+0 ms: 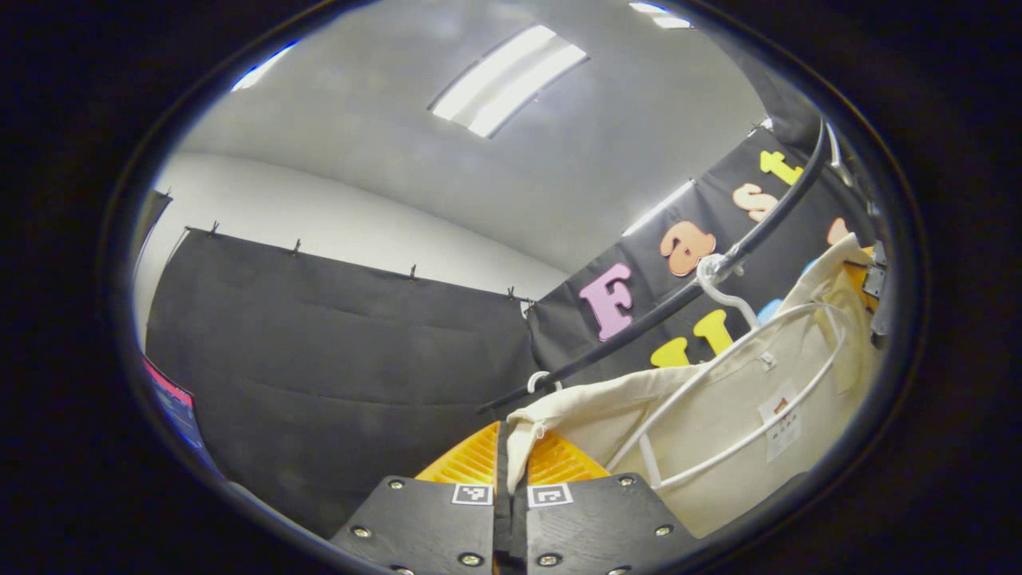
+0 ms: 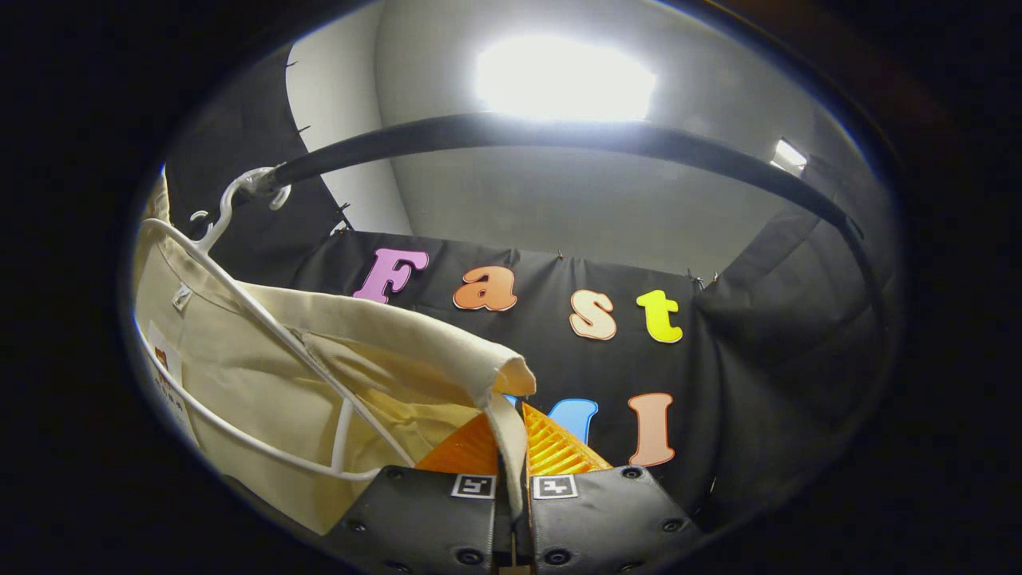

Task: Grasp the clothes on the hanger with both hands and then place them into the laundry hamper below.

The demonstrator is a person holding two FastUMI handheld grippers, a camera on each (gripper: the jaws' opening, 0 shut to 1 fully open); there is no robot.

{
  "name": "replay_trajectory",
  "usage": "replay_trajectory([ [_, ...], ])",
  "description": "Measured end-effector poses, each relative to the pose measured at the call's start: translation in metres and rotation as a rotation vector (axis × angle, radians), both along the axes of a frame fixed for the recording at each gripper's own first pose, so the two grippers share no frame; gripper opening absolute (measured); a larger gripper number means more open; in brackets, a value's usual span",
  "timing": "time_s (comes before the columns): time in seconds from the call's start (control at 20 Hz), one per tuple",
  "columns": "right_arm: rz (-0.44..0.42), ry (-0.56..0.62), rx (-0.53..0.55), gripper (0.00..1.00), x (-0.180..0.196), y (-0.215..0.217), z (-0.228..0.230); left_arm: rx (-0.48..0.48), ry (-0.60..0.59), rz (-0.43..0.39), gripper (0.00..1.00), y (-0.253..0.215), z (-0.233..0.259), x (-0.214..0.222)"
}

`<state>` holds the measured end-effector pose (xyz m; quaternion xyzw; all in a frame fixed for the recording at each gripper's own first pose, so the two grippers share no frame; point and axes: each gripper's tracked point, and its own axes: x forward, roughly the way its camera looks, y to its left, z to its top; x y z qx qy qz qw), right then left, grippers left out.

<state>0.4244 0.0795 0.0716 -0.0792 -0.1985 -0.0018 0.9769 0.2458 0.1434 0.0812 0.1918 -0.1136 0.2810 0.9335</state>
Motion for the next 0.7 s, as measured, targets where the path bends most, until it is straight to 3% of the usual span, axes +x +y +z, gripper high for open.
replay_trajectory([
  [0.25, 0.070, 0.062, 0.035, 0.02, 0.022, 0.013, -0.011, 0.016, -0.021, -0.042, 0.00, 0.008, 0.009, 0.010],
  [0.7, 0.215, 0.184, 0.081, 0.02, 0.070, 0.042, -0.037, 0.011, 0.005, -0.134, 0.00, 0.027, 0.001, 0.066],
])
